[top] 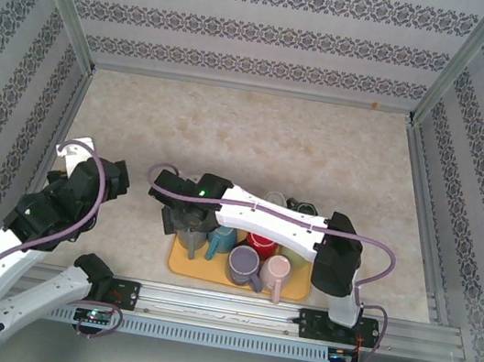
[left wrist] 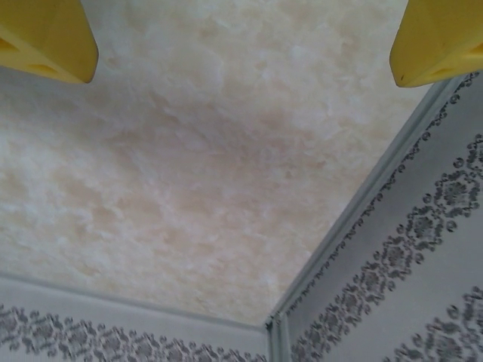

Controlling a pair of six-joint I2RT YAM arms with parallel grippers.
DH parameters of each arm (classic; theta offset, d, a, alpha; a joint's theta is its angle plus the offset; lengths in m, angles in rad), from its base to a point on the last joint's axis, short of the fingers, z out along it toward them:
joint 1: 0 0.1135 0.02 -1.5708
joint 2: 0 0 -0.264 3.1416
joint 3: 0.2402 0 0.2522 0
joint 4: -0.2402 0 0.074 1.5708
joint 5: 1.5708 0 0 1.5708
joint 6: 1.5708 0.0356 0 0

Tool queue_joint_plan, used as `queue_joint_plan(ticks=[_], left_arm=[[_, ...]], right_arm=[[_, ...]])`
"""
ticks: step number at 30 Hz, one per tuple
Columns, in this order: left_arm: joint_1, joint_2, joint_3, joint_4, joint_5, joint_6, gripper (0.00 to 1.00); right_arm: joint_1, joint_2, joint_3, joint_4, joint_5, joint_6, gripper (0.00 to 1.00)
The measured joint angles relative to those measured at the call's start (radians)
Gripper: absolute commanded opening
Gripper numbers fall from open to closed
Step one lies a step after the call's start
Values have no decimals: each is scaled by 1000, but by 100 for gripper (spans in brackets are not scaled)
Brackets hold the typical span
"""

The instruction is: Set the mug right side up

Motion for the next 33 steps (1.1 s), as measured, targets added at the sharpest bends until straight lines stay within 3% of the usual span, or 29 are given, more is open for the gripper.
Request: queue_joint_plan(ticks=[7, 33], left_arm=[[2, -94, -18, 0, -65, -23, 100], [19, -104, -34, 0, -82, -36, 100]], right_arm=[[-23, 40, 58, -56, 3, 62, 79], [-36, 167, 146, -105, -23, 89, 84]])
